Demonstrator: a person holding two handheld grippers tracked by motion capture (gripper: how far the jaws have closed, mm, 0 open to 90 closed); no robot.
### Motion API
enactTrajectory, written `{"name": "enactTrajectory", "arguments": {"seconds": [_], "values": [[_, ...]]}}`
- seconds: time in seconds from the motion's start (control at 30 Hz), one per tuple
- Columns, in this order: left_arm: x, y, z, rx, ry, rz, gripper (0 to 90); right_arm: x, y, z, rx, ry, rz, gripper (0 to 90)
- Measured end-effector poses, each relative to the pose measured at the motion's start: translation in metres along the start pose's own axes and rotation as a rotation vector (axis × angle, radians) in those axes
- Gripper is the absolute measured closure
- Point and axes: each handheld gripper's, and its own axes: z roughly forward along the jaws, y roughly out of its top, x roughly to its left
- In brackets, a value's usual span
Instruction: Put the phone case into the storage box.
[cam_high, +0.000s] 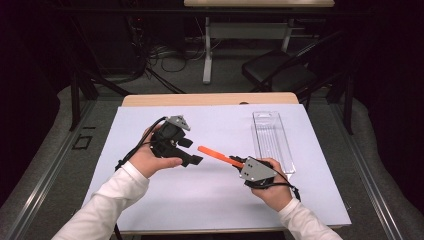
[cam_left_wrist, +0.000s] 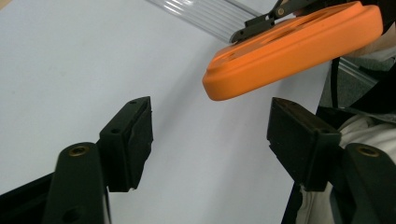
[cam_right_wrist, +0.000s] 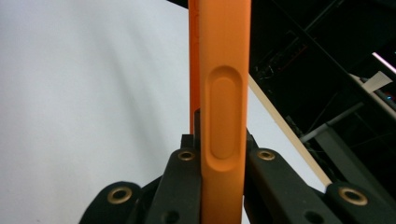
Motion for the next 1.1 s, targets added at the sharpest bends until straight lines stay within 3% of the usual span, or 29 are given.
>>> {"name": "enactTrajectory", "arguments": {"seconds": [0.13, 0.3, 0.47, 0.67, 0.77, 1.1], "values": [[0.000, -0.001, 0.001, -0.012, -0.008, 0.004, 42.3, -0.001, 0.000, 0.001, -0.017, 0.020, 0.041, 87.1], [-0.001, -0.003, 0.005, -0.027, -0.003, 0.018, 46.4, 0.000, -0.001, 0.002, -0.031, 0.043, 0.067, 87.1], [-0.001, -0.005, 0.005, -0.062, -0.024, 0.020, 52.8, 0.000, -0.003, 0.003, -0.045, 0.059, 0.101, 87.1], [-0.004, -0.009, 0.007, -0.108, 0.007, 0.018, 52.7, 0.001, -0.003, 0.003, -0.060, 0.077, 0.131, 87.1], [-0.004, -0.011, 0.010, -0.102, 0.010, 0.014, 55.2, 0.001, -0.004, 0.003, -0.066, 0.078, 0.138, 87.1], [-0.003, -0.014, 0.013, -0.123, -0.004, -0.019, 54.4, 0.000, -0.004, 0.003, -0.075, 0.079, 0.151, 87.1]]}}
